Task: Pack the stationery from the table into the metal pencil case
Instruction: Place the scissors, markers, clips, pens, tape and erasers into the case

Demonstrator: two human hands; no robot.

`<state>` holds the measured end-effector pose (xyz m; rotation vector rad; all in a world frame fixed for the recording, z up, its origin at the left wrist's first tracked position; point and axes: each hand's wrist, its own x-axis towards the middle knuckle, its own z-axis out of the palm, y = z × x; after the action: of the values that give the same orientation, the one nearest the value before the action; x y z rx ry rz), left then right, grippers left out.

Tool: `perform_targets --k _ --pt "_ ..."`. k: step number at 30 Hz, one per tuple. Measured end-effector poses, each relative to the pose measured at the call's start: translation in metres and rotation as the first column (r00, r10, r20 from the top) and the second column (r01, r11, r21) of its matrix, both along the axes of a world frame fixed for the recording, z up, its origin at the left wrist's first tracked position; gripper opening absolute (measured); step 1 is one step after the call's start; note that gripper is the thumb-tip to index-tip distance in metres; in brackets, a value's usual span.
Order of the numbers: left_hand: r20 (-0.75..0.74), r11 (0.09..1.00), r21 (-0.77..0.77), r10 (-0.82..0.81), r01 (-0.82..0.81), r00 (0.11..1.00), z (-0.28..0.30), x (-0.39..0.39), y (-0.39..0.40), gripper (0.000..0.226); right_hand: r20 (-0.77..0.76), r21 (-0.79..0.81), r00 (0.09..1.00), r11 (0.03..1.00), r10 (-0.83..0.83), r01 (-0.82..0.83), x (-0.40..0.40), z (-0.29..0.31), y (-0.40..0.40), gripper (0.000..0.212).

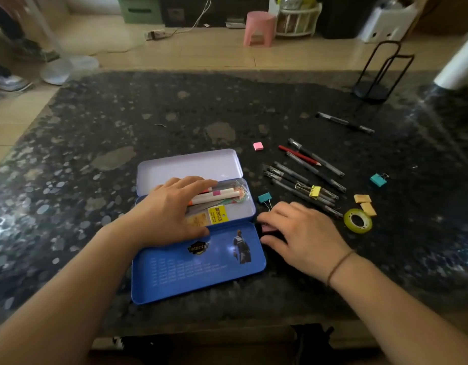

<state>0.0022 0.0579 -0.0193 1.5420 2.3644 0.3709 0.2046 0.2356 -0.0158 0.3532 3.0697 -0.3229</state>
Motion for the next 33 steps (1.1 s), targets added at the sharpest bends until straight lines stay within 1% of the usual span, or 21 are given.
perform_targets --k 2,4,7,8,10,12,15,17,19,21,23,26,28,30,31,33 --pt "-0.003 1.000 0.004 -0.004 0.004 1.000 0.000 0.001 0.001 0.089 0.056 0.006 0.998 1.000 -0.011 0.010 -0.003 -0.001 -0.007 0.035" --pt "-0.011 1.000 -0.002 -0.013 0.013 1.000 0.001 0.001 0.001 0.088 0.091 -0.067 0.995 0.997 -0.039 0.045 -0.005 -0.001 -0.006 0.032" --pt "-0.011 1.000 -0.019 -0.022 0.021 1.000 0.002 -0.001 0.001 0.085 0.178 -0.198 0.981 0.974 -0.078 0.114 -0.006 0.002 -0.001 0.038" --pt "-0.005 0.999 -0.023 -0.024 0.024 1.000 0.003 -0.001 0.001 0.084 0.215 -0.208 0.973 0.969 -0.085 0.131 -0.007 0.004 -0.001 0.039" --pt "0.005 0.999 -0.028 -0.020 0.020 1.000 0.003 -0.002 0.000 0.084 0.243 -0.186 0.964 0.970 -0.110 0.157 -0.007 0.009 -0.001 0.032" --pt "-0.005 0.999 -0.036 -0.013 0.013 1.000 0.002 -0.001 0.000 0.086 0.196 -0.190 0.966 0.960 -0.167 0.204 -0.007 0.016 0.002 0.024" --pt "-0.036 0.999 -0.049 -0.001 -0.001 0.999 0.000 0.004 0.002 0.091 0.037 -0.236 0.963 0.934 -0.267 0.268 -0.012 0.023 0.004 0.023" --pt "-0.052 0.998 -0.057 0.013 -0.016 0.999 0.001 0.008 0.006 0.093 -0.091 -0.342 0.926 0.885 -0.366 0.316 -0.021 0.021 0.003 0.024" --pt "-0.075 0.998 -0.061 0.021 -0.025 0.997 0.002 0.011 0.009 0.091 -0.152 -0.498 0.872 0.798 -0.465 0.338 -0.033 0.018 0.000 0.024" --pt "-0.072 0.997 -0.071 0.017 -0.022 0.997 0.003 0.012 0.010 0.087 -0.147 -0.619 0.845 0.714 -0.514 0.326 -0.046 0.016 -0.004 0.023" --pt "-0.043 0.997 -0.073 0.005 -0.008 0.999 0.004 0.011 0.009 0.081 -0.116 -0.669 0.845 0.670 -0.521 0.322 -0.057 0.012 -0.008 0.020" --pt "-0.025 0.997 -0.076 -0.025 0.023 0.999 0.007 0.009 0.006 0.072 -0.108 -0.636 0.844 0.689 -0.526 0.348 -0.068 0.002 -0.009 0.015" --pt "-0.014 0.996 -0.081 -0.040 0.039 0.999 0.007 0.007 0.005 0.062 -0.106 -0.641 0.831 0.677 -0.546 0.363 -0.070 -0.001 -0.007 0.012" --pt "0.001 0.995 -0.082 -0.057 0.057 0.998 0.006 0.005 0.003 0.049 -0.115 -0.642 0.825 0.675 -0.553 0.363 -0.069 -0.001 -0.007 0.028" --pt "0.007 0.994 -0.085 -0.064 0.064 0.998 0.006 0.004 0.002 0.043 -0.126 -0.632 0.830 0.689 -0.544 0.355 -0.068 -0.001 -0.007 0.026" --pt "0.015 0.993 -0.087 -0.073 0.074 0.997 0.006 0.002 0.001 0.035 -0.131 -0.596 0.835 0.715 -0.534 0.364 -0.068 -0.002 -0.008 0.012"
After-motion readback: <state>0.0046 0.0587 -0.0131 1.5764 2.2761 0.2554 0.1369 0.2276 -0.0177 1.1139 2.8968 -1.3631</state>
